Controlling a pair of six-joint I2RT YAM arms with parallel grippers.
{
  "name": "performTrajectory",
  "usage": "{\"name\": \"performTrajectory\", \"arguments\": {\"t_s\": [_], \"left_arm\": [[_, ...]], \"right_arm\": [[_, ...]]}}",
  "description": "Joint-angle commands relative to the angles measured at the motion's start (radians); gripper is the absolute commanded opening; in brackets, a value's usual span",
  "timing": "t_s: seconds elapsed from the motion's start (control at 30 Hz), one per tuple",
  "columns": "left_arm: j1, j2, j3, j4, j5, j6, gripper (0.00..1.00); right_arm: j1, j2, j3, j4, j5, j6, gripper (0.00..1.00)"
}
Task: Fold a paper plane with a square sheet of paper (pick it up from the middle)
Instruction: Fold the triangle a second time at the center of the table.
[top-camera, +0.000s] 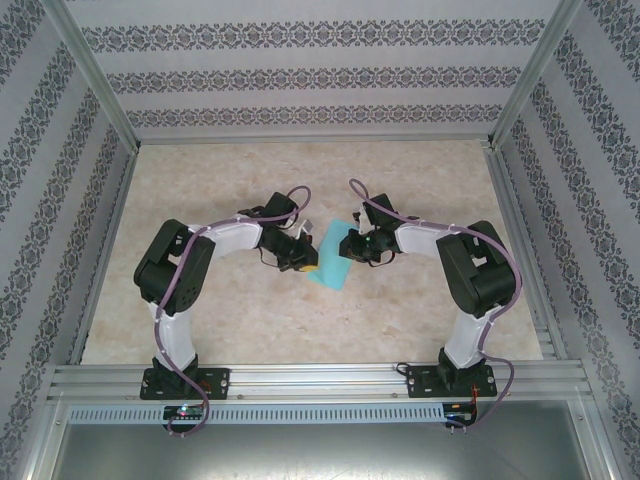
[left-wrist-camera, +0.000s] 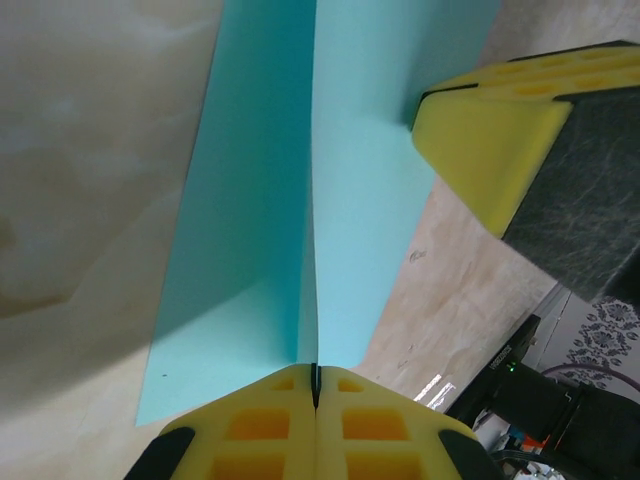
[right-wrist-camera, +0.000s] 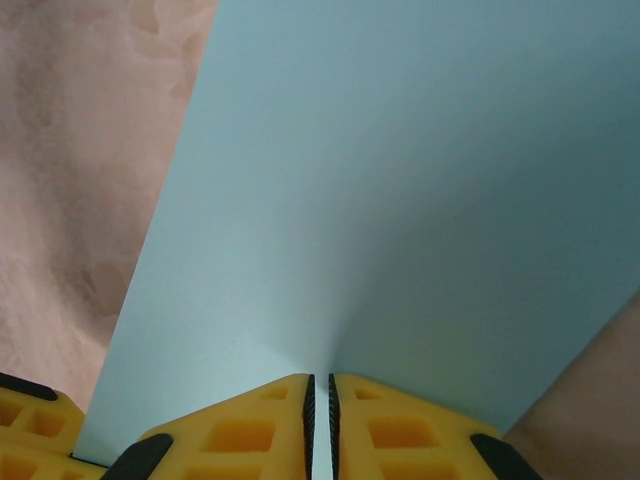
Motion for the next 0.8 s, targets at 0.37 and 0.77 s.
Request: {"name": "performTrajectory", "arguments": {"t_s": [0.37, 0.77], "left_arm": [[-0.043, 0.090, 0.122, -0.015, 0.027, -0.010, 0.04], [-0.052, 0.152, 0.163, -0.012, 0.020, -0.010, 0.04]], "right_arm": [[0.010, 0.026, 0.007, 0.018, -0.025, -0.021, 0.13], [-0.012, -0.009, -0.021, 0.081, -0.076, 0.015, 0.13]]}}
